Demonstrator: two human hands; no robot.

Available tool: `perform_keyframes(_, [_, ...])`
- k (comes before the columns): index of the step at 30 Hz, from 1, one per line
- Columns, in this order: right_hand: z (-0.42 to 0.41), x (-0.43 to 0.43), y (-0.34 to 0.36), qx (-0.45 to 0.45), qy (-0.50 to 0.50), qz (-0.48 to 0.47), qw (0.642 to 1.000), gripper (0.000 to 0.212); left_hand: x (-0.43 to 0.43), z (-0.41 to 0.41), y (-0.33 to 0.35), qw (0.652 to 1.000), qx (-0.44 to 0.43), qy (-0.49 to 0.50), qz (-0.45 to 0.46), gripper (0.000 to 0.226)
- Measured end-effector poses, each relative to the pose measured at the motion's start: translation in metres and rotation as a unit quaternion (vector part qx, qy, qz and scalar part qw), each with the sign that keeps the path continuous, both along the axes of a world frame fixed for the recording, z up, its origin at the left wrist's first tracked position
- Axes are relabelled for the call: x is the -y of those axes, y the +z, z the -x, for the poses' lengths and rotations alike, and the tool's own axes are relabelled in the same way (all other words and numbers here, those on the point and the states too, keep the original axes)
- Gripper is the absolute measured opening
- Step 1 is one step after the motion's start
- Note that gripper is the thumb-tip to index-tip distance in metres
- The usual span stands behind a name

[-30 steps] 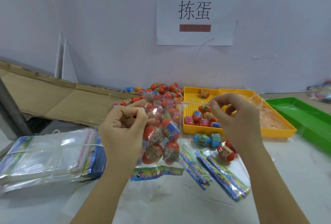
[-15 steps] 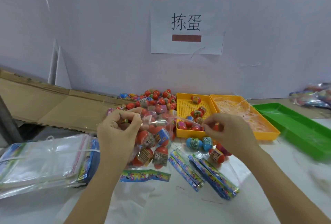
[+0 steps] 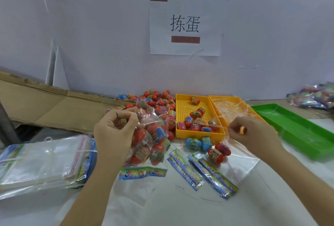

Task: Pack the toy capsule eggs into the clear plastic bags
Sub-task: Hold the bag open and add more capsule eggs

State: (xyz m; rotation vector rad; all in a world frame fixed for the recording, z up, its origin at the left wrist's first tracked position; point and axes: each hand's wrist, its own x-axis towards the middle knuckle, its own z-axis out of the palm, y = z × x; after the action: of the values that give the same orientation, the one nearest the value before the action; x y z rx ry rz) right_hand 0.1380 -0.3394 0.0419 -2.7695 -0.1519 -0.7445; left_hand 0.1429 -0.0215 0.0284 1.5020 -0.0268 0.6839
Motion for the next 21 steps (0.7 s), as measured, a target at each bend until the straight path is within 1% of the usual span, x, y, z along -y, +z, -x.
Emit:
perform_keyframes(3, [-0.007,0.02,0.009,-0.042,-0.08,0.017,0.996,0.016,0.001,0.0,-0.001,1.0,0.004,-0.01,0.007,0.022])
perform_keyframes(6, [-0.013,0.036,0.018,-0.091,-0.136,0.053,0.985,0.018,0.003,0.001,-0.001,1.0,0.006,-0.019,-0.001,0.016])
perform_keyframes(9, [-0.02,0.047,0.021,-0.136,-0.193,0.133,0.963,0.027,0.003,0.002,-0.001,1.0,0.004,-0.017,-0.008,0.016])
perform_keyframes(10, [-0.022,0.05,0.023,-0.152,-0.196,0.142,0.958,0.032,0.003,0.002,-0.001,1.0,0.004,-0.015,-0.014,0.015])
perform_keyframes(11, [-0.025,0.051,0.025,-0.182,-0.191,0.124,0.957,0.034,0.003,0.002,-0.001,1.0,0.005,-0.013,-0.019,0.015])
perform_keyframes(12, [-0.028,0.055,0.026,-0.206,-0.169,0.071,0.961,0.03,0.003,0.002,-0.001,1.0,0.008,-0.012,-0.021,0.016])
perform_keyframes(13, [-0.028,0.057,0.028,-0.232,-0.15,0.013,0.961,0.02,0.003,0.002,-0.001,1.0,0.012,-0.014,-0.019,0.016])
perform_keyframes(14, [-0.028,0.057,0.033,-0.254,-0.134,-0.023,0.958,0.019,0.004,0.003,0.0,1.0,0.016,-0.018,-0.017,0.016])
perform_keyframes(15, [-0.028,0.059,0.036,-0.28,-0.131,-0.017,0.951,0.041,0.004,0.003,0.0,0.999,0.019,-0.02,-0.016,0.016])
perform_keyframes(16, [-0.028,0.062,0.038,-0.294,-0.138,0.007,0.946,0.056,0.005,0.004,0.0,0.999,0.021,-0.021,-0.015,0.016])
perform_keyframes(17, [-0.028,0.064,0.04,-0.298,-0.161,0.059,0.939,0.06,0.005,0.004,0.0,0.999,0.02,-0.022,-0.013,0.016])
perform_keyframes(18, [-0.028,0.065,0.044,-0.277,-0.178,0.109,0.938,0.054,0.006,0.004,0.0,0.999,0.02,-0.025,-0.007,0.016])
perform_keyframes(19, [-0.026,0.064,0.049,-0.248,-0.203,0.132,0.938,0.041,0.006,0.005,0.001,0.999,0.019,-0.028,0.0,0.016])
perform_keyframes(20, [-0.025,0.065,0.052,-0.201,-0.206,0.117,0.95,0.026,0.006,0.005,0.001,0.999,0.019,-0.03,0.004,0.017])
perform_keyframes(21, [-0.022,0.062,0.056,-0.166,-0.195,0.064,0.964,0.023,0.007,0.006,0.002,0.999,0.019,-0.033,0.007,0.017])
